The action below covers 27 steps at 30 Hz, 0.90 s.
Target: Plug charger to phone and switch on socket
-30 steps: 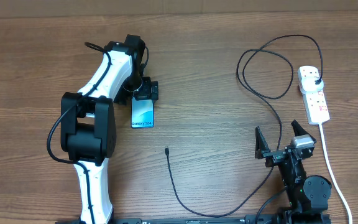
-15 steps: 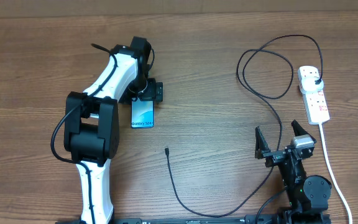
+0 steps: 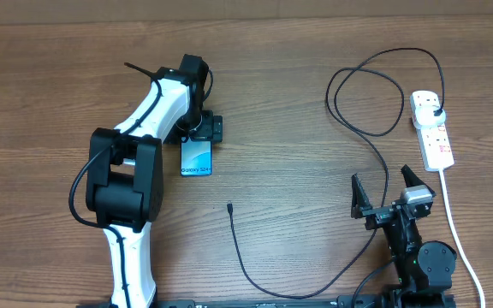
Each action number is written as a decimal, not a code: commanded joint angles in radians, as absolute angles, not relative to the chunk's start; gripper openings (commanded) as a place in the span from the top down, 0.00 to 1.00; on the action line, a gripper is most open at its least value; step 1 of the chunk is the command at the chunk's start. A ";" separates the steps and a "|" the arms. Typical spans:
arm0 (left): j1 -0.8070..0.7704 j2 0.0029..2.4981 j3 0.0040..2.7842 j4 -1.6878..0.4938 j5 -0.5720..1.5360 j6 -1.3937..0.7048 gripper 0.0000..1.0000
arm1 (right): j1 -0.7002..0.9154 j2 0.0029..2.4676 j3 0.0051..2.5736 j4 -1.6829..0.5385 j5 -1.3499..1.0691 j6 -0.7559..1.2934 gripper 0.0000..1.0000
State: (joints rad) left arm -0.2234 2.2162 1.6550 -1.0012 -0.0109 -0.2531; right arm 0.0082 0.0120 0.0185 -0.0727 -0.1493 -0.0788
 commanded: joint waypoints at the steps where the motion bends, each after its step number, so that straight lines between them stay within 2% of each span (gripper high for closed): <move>1: -0.225 2.253 1.610 -0.988 0.001 -0.252 0.00 | 0.005 0.002 0.008 -0.070 -0.148 -0.080 0.00; 10: -0.224 2.253 1.574 -0.993 0.080 -0.278 0.00 | 0.005 0.002 0.008 -0.070 -0.148 -0.080 0.00; 27: -0.225 2.253 1.573 -1.012 0.079 -0.278 0.00 | 0.005 0.002 0.008 -0.070 -0.148 -0.080 0.00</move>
State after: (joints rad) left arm -0.2230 2.2009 1.6276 -1.0016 -0.0040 -0.2565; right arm 0.0082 0.0120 0.0185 -0.0727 -0.1497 -0.0788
